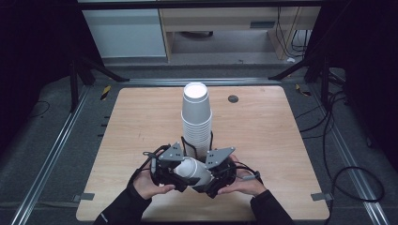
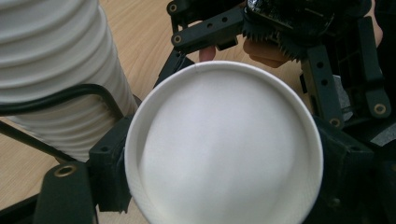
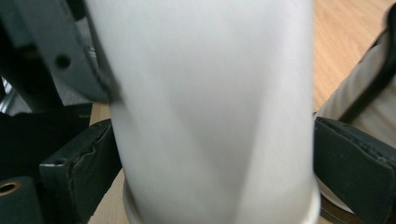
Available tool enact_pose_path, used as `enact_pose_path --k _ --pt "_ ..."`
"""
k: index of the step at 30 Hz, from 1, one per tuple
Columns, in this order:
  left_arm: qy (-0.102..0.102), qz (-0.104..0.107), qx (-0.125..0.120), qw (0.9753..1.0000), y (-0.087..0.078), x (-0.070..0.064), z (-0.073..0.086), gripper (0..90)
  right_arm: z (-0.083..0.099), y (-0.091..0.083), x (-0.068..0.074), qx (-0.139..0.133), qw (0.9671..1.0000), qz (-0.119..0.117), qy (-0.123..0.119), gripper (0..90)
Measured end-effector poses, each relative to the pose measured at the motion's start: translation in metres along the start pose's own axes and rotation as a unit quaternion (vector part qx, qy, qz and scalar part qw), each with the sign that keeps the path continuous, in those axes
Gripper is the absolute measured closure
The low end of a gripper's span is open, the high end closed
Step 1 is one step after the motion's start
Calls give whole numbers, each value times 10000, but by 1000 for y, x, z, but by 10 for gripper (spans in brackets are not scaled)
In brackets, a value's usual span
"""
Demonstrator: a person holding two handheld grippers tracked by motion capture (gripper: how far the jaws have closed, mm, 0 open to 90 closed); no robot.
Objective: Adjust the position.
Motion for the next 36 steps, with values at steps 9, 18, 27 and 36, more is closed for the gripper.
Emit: enact_pose_path --k 9,18,27,36 --pt "-301 -162 -487 9982 -24 20 -4 207 -8 -30 -8 -345 9989 314 50 33" --pt "-418 -209 -1026 9936 -33 27 -8 207 -7 -44 -15 -650 9966 444 254 37" --pt "-630 52 -1501 9866 -35 27 -11 207 -10 -41 -9 -800 9960 202 337 36" --pt "-633 422 -1748 9817 -32 14 -17 207 -14 -35 -3 -962 9947 -94 355 36"
Point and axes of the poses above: each handheld gripper's, and its own axes: y roughly forward along the jaws, z roughly out of its underside, x roughly to its left, the point moved 10 cm from there along y, roughly forward along the jaws, and after that the axes turned 8 degrees about -z, right-handed, at the moved point
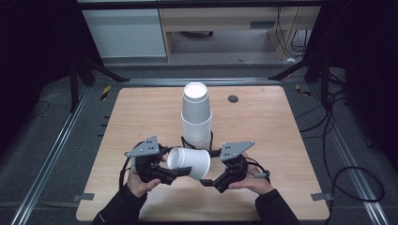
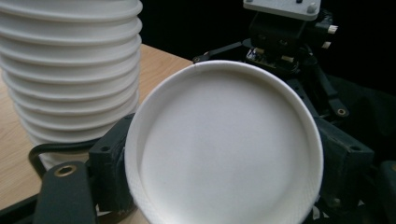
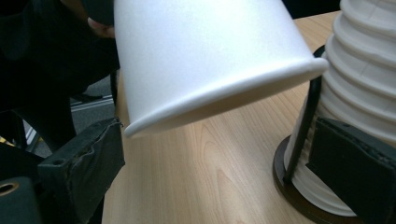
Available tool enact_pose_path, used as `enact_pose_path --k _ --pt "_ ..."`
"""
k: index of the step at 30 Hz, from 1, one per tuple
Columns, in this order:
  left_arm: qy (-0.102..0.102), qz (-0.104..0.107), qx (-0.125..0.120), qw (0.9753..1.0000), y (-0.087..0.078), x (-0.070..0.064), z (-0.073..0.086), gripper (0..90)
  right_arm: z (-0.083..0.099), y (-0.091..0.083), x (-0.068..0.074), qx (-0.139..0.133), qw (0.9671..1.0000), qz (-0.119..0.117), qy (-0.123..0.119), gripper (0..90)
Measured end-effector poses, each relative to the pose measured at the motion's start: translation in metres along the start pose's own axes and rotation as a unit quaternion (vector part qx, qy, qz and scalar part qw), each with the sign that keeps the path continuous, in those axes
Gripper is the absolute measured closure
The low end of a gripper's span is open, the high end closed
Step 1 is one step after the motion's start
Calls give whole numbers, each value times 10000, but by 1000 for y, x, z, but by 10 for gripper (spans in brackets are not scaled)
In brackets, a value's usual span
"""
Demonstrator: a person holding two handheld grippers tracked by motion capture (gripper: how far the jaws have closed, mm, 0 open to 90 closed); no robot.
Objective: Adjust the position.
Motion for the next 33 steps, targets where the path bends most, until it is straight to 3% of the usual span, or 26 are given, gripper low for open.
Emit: enact_pose_path --k 12,23,33 --pt "-46 439 39 9990 11 -16 5 207 -2 7 9 -69 9994 -344 -33 29" --pt "85 534 110 9985 16 -23 8 209 1 14 16 51 9985 -539 -86 75" --pt "112 542 169 9983 16 -22 9 209 2 15 16 53 9985 -539 -85 94"
Point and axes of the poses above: each handheld gripper's, and its own axes: y roughly forward along the jaws, z roughly out of its underside, x roughly to its left, the point moved 10 cm from there along y, roughly forward along the jaws, and after that the axes turned 8 degrees about -z, right-handed, at the moved point
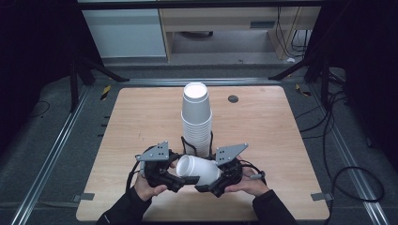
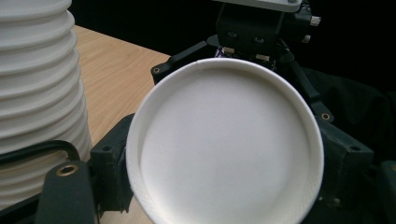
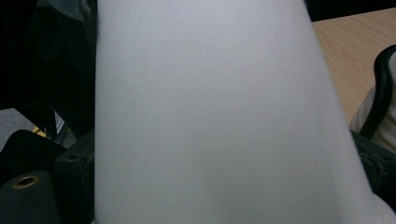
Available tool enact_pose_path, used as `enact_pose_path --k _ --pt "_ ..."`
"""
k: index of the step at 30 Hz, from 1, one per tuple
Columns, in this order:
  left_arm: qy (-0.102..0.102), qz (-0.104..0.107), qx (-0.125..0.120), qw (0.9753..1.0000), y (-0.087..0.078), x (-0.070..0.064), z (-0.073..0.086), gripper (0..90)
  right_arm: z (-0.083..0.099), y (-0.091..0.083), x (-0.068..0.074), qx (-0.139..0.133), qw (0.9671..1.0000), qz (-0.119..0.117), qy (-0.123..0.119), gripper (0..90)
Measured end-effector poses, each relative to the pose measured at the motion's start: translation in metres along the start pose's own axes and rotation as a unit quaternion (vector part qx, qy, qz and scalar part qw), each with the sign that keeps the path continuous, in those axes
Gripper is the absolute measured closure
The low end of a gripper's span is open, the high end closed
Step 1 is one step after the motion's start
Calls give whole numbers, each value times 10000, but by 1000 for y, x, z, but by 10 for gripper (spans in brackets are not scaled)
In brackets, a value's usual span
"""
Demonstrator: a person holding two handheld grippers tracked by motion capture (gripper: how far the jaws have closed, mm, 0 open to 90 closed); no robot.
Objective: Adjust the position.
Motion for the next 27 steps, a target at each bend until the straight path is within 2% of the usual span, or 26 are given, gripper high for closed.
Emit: enact_pose_path --k 9,17,19,20,23,27 --pt "-5 -24 40 10000 1 0 0 203 1 -1 0 30 10000 -8 -13 98" --pt "12 -175 56 9998 -6 6 -3 162 3 -10 -7 133 9997 183 -46 97" --pt "58 -179 130 9997 -9 7 -3 156 4 -11 -8 179 9996 212 -60 96" --pt "153 -296 187 9993 -12 9 -2 144 4 -15 -11 263 9992 289 -100 95" --pt "216 -364 237 9988 -15 11 0 140 3 -22 -14 334 9987 366 -143 95" --pt "277 -472 433 9976 -18 16 8 129 3 -29 -17 417 9980 440 -200 95"
Point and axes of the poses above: each handheld gripper's, and its own axes: y roughly forward along the jaws, z roughly out of its underside, x roughly to its left, the point moved 10 cm from there along y, roughly forward along the jaws, and after that the axes turned 8 degrees about -z, right-handed, at the moved point
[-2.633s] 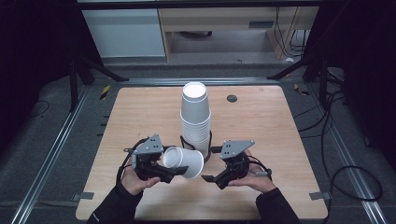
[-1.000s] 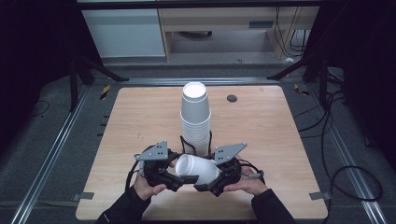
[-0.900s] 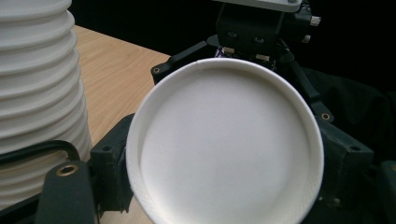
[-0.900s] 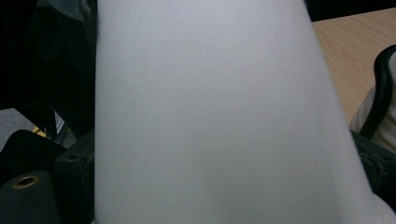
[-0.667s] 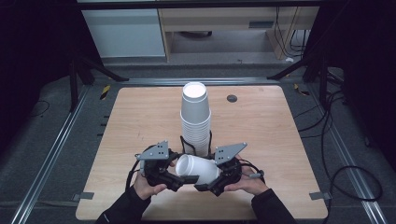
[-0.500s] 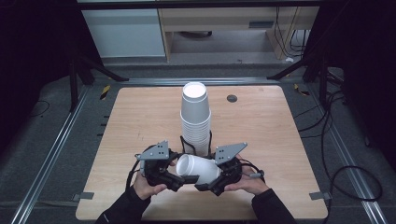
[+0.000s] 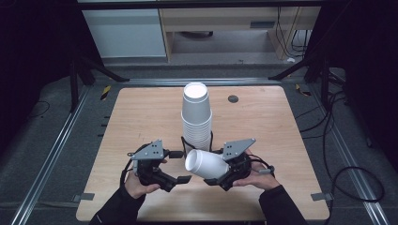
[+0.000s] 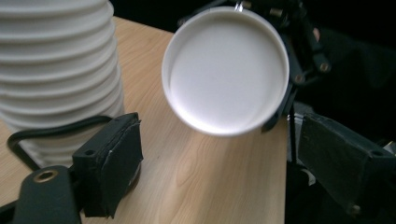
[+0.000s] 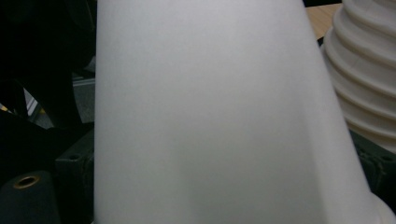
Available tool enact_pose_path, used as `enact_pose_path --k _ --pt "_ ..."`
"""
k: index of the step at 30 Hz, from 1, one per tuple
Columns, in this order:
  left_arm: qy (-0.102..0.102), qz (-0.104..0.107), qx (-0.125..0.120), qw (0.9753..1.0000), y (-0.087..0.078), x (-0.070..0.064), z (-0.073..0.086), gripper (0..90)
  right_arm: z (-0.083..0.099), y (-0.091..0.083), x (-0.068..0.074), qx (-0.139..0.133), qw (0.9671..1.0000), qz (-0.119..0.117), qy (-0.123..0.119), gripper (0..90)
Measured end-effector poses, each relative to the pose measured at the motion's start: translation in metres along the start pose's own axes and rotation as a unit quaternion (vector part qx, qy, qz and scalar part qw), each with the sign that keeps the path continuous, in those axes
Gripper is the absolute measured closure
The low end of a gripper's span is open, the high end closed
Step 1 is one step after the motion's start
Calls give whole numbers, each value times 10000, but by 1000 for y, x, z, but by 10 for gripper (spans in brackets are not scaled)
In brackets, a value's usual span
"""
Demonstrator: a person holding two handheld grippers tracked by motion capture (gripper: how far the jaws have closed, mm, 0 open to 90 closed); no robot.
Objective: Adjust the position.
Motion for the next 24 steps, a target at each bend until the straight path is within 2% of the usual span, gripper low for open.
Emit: enact_pose_path --k 2,3,4,5,7,9,10,13,14,20,24 --pt "-14 -15 109 9999 1 2 5 125 2 -2 -5 178 9998 82 -31 94" --pt "-18 -29 167 9999 1 3 8 125 2 -2 -5 178 9998 82 -31 94" --pt "-44 -35 228 9997 2 4 11 118 4 0 -7 334 9993 112 -85 94" --pt "-25 -51 283 9996 4 5 13 118 4 0 -7 334 9993 112 -85 94" --pt "3 -72 447 9990 8 7 20 112 9 6 -7 636 9978 108 -162 94" --pt "-18 -79 484 9988 9 7 21 110 11 9 -7 726 9971 108 -198 94" --pt "-32 -66 511 9987 11 8 23 109 14 14 -7 882 9958 104 -227 94" --pt "-28 -51 628 9980 14 9 28 109 17 18 -7 982 9948 94 -252 94" --pt "-28 -30 661 9978 15 8 29 107 19 21 -8 1108 9934 128 -268 94" --pt "34 18 828 9966 22 5 33 107 22 27 -6 1373 9899 127 -336 94" --pt "29 53 838 9965 24 3 34 108 21 32 -5 1472 9883 110 -389 94"
Point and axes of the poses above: each handheld gripper's, and its own axes: y roughly forward along the jaws, z roughly out of its underside, x roughly to its left, the point moved 10 cm from there along y, roughly forward along the jaws, and after that the axes turned 8 degrees about -z, right-handed, at the moved point
